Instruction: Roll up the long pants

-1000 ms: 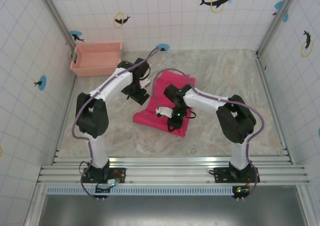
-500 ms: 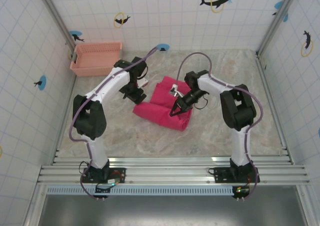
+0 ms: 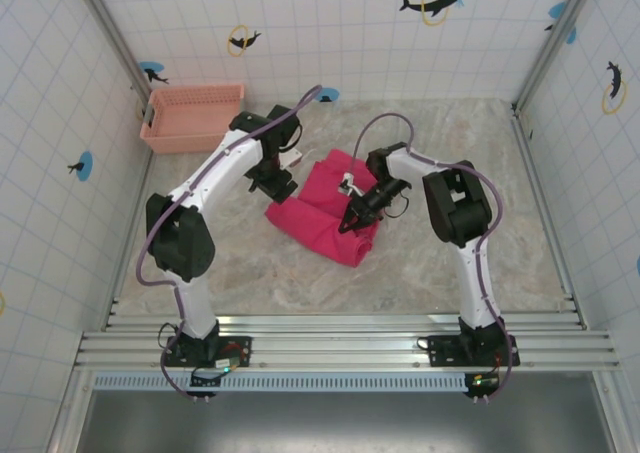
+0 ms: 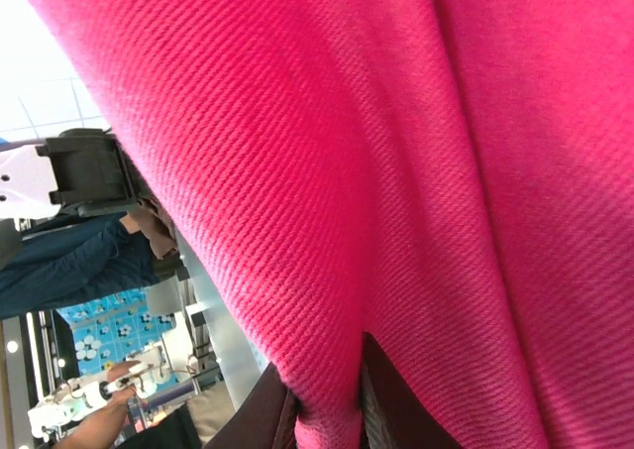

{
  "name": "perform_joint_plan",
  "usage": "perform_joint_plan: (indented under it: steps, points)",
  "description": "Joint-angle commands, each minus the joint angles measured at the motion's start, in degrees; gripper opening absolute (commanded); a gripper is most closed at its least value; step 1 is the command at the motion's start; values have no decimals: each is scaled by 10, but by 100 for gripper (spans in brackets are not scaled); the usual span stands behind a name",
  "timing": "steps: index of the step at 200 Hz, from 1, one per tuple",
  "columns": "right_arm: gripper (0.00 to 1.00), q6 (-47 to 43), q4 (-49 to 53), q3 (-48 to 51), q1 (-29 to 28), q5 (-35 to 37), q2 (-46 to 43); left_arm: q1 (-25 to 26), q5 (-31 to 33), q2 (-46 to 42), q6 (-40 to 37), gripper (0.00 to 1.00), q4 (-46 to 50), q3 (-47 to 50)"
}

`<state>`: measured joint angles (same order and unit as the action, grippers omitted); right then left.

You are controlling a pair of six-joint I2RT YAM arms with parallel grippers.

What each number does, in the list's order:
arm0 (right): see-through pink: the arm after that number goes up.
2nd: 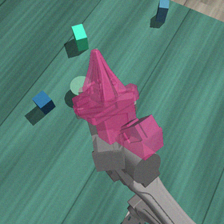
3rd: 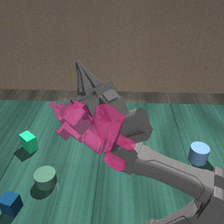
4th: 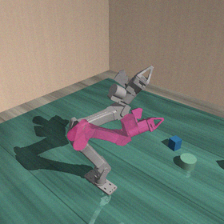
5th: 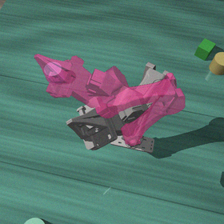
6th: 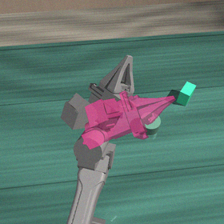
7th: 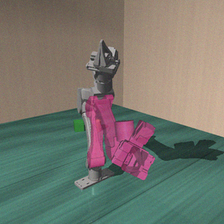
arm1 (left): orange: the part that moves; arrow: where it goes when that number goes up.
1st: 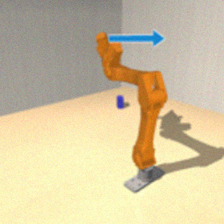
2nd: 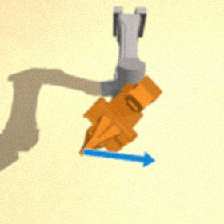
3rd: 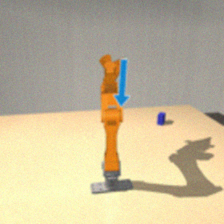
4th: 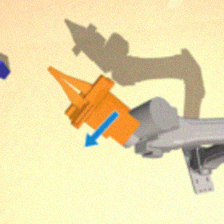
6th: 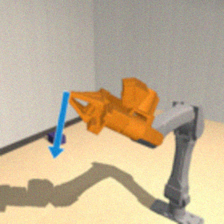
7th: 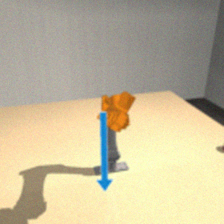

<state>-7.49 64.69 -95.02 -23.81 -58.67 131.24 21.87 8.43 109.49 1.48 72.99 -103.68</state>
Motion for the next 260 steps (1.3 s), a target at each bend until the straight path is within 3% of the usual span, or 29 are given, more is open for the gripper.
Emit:
perform_joint_plan:
  steps: [1,51,89,118,159,174,203,260]
  points:
    - [17,-4,3,-15,9,43,25,21,-43,28,17,97,1,-12]
    - [20,4,5,-42,20,54,42,42,-78,98,44,95,-36,4]
    - [26,-2,17,-50,22,89,27,41,-38,165,51,96,-31,-14]
    - [39,-12,14,-34,25,205,-48,41,-41,214,52,96,-22,-49]
    - [48,-37,-41,51,10,363,-218,41,-51,245,46,97,-13,-84]
    - [50,-64,-66,98,-22,417,-284,40,-54,249,43,97,-9,-91]
    - [58,-100,-134,214,-148,538,-389,38,-56,273,36,97,-3,-99]
    - [61,-99,-262,321,-311,661,-396,34,-54,268,25,97,6,-104]
